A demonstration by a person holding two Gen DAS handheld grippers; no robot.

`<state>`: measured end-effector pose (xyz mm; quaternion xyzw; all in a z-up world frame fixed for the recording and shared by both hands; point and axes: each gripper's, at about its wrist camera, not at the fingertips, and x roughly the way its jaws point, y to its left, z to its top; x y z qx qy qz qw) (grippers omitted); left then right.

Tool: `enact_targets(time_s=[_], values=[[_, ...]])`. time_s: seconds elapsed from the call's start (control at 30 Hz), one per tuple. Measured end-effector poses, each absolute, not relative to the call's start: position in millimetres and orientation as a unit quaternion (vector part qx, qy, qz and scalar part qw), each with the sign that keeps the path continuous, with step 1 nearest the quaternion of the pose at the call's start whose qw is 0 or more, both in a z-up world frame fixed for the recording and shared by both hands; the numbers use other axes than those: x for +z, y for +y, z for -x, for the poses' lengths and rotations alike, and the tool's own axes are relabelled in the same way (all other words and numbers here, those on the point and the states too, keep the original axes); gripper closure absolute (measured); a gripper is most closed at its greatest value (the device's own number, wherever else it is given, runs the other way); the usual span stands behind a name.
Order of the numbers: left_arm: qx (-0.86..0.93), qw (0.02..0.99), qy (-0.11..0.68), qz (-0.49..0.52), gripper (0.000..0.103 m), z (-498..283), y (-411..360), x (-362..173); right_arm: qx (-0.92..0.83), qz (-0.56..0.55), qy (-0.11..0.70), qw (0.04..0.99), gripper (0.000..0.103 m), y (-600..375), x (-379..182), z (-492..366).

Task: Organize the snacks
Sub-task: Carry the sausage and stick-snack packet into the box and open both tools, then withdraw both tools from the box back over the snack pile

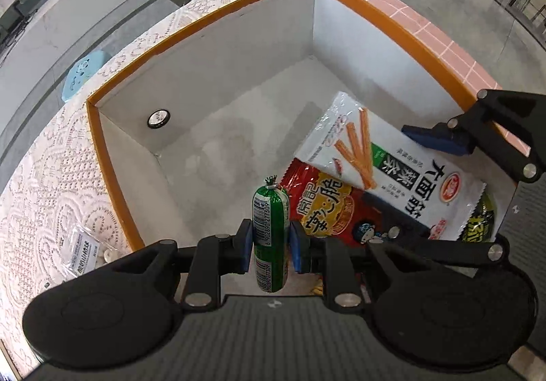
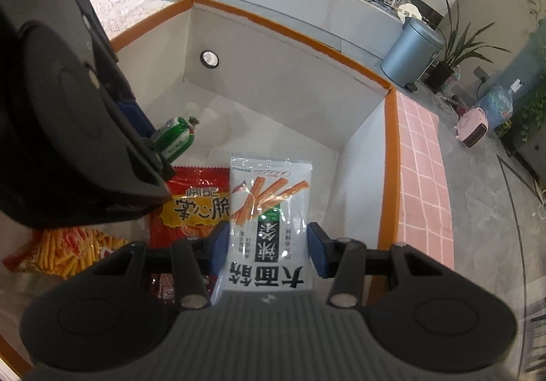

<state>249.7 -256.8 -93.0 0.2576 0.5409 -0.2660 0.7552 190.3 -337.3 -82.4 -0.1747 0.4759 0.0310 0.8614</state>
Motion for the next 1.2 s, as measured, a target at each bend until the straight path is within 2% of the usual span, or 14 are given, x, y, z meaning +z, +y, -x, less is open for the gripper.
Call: enact_targets(time_s=[0.3,0.37,0.47,0.6,0.7,0.87,0.97,1.1,1.2], values=[[-0.265,0.751,0.546,-0.26,0.077,-250,-256,-96,0.036,0.196,0.485,0.851,0.054,-333,-85,-192],[-0.268,0.752,0.544,-0.26,0.074,-248,-255,-93,0.035,0.2,0.489,0.848,0.053,-333,-85,-196],[-0.273,0.755,0.538,-0.258,0.067,-245,-255,-87,0.033,0.207,0.491,0.846,0.048,-331,-85,-197],[-0.27,0.765,0.523,-0.259,0.062,-240,-251,-73,0.021,0.212,0.487,0.847,0.035,-329,-81,-194],[-0.264,0.78,0.511,-0.248,0.06,-236,-242,-61,0.016,0.209,0.482,0.85,0.034,-329,-72,-190],[-0.254,0.819,0.474,-0.202,0.057,-222,-215,-38,-0.003,0.164,0.464,0.87,0.032,-335,-53,-176],[-0.239,0.845,0.449,-0.167,0.057,-209,-192,-23,-0.022,0.126,0.44,0.889,0.027,-336,-38,-164],[-0.224,0.87,0.421,-0.122,0.057,-190,-161,-5,-0.043,0.072,0.399,0.913,0.026,-330,-17,-146],[-0.196,0.893,0.393,-0.099,0.057,-177,-140,8,-0.054,0.035,0.365,0.929,0.02,-320,-3,-133]])
